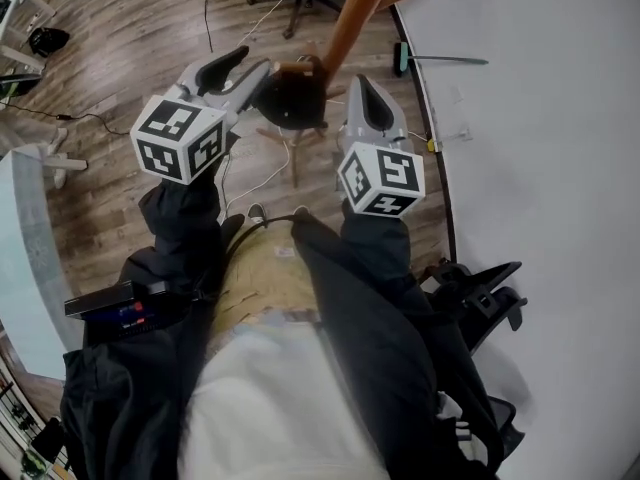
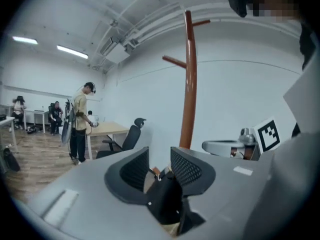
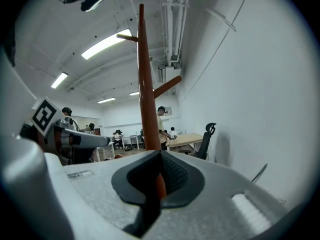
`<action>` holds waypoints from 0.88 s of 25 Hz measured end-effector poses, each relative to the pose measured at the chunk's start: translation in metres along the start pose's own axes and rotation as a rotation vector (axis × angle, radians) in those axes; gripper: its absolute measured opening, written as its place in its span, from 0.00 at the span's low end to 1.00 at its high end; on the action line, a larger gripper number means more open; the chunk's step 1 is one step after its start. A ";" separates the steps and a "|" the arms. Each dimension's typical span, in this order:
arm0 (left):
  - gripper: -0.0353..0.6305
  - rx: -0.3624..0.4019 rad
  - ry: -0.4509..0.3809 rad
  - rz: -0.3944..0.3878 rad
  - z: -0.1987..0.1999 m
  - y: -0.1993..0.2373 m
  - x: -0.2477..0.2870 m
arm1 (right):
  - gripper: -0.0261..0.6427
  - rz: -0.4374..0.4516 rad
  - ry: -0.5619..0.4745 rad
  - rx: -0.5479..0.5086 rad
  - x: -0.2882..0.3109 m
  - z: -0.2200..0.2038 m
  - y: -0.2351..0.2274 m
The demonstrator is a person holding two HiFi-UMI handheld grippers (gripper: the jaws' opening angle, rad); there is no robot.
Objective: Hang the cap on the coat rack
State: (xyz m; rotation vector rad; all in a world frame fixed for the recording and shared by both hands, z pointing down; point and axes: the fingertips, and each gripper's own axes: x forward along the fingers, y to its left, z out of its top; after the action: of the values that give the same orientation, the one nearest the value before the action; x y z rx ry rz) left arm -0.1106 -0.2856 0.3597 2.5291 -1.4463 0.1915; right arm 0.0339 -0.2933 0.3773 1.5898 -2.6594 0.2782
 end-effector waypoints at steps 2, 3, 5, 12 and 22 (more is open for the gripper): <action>0.08 0.020 -0.093 0.058 0.031 0.016 -0.010 | 0.04 0.003 -0.007 -0.007 0.007 0.008 0.002; 0.06 0.034 -0.126 0.091 0.041 0.022 -0.012 | 0.04 0.004 -0.009 -0.012 0.010 0.012 0.002; 0.06 0.055 -0.151 0.160 0.049 0.028 -0.013 | 0.04 0.004 -0.015 -0.023 0.014 0.019 0.003; 0.06 0.075 -0.135 0.243 0.039 0.002 0.011 | 0.04 0.002 -0.031 -0.059 0.017 0.027 0.015; 0.06 0.112 -0.105 0.232 0.019 -0.020 0.025 | 0.03 -0.016 -0.025 -0.080 0.013 0.021 0.021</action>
State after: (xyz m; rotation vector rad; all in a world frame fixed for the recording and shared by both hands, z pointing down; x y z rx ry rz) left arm -0.0811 -0.3013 0.3440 2.4847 -1.8192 0.1838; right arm 0.0108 -0.2986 0.3558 1.6006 -2.6392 0.1500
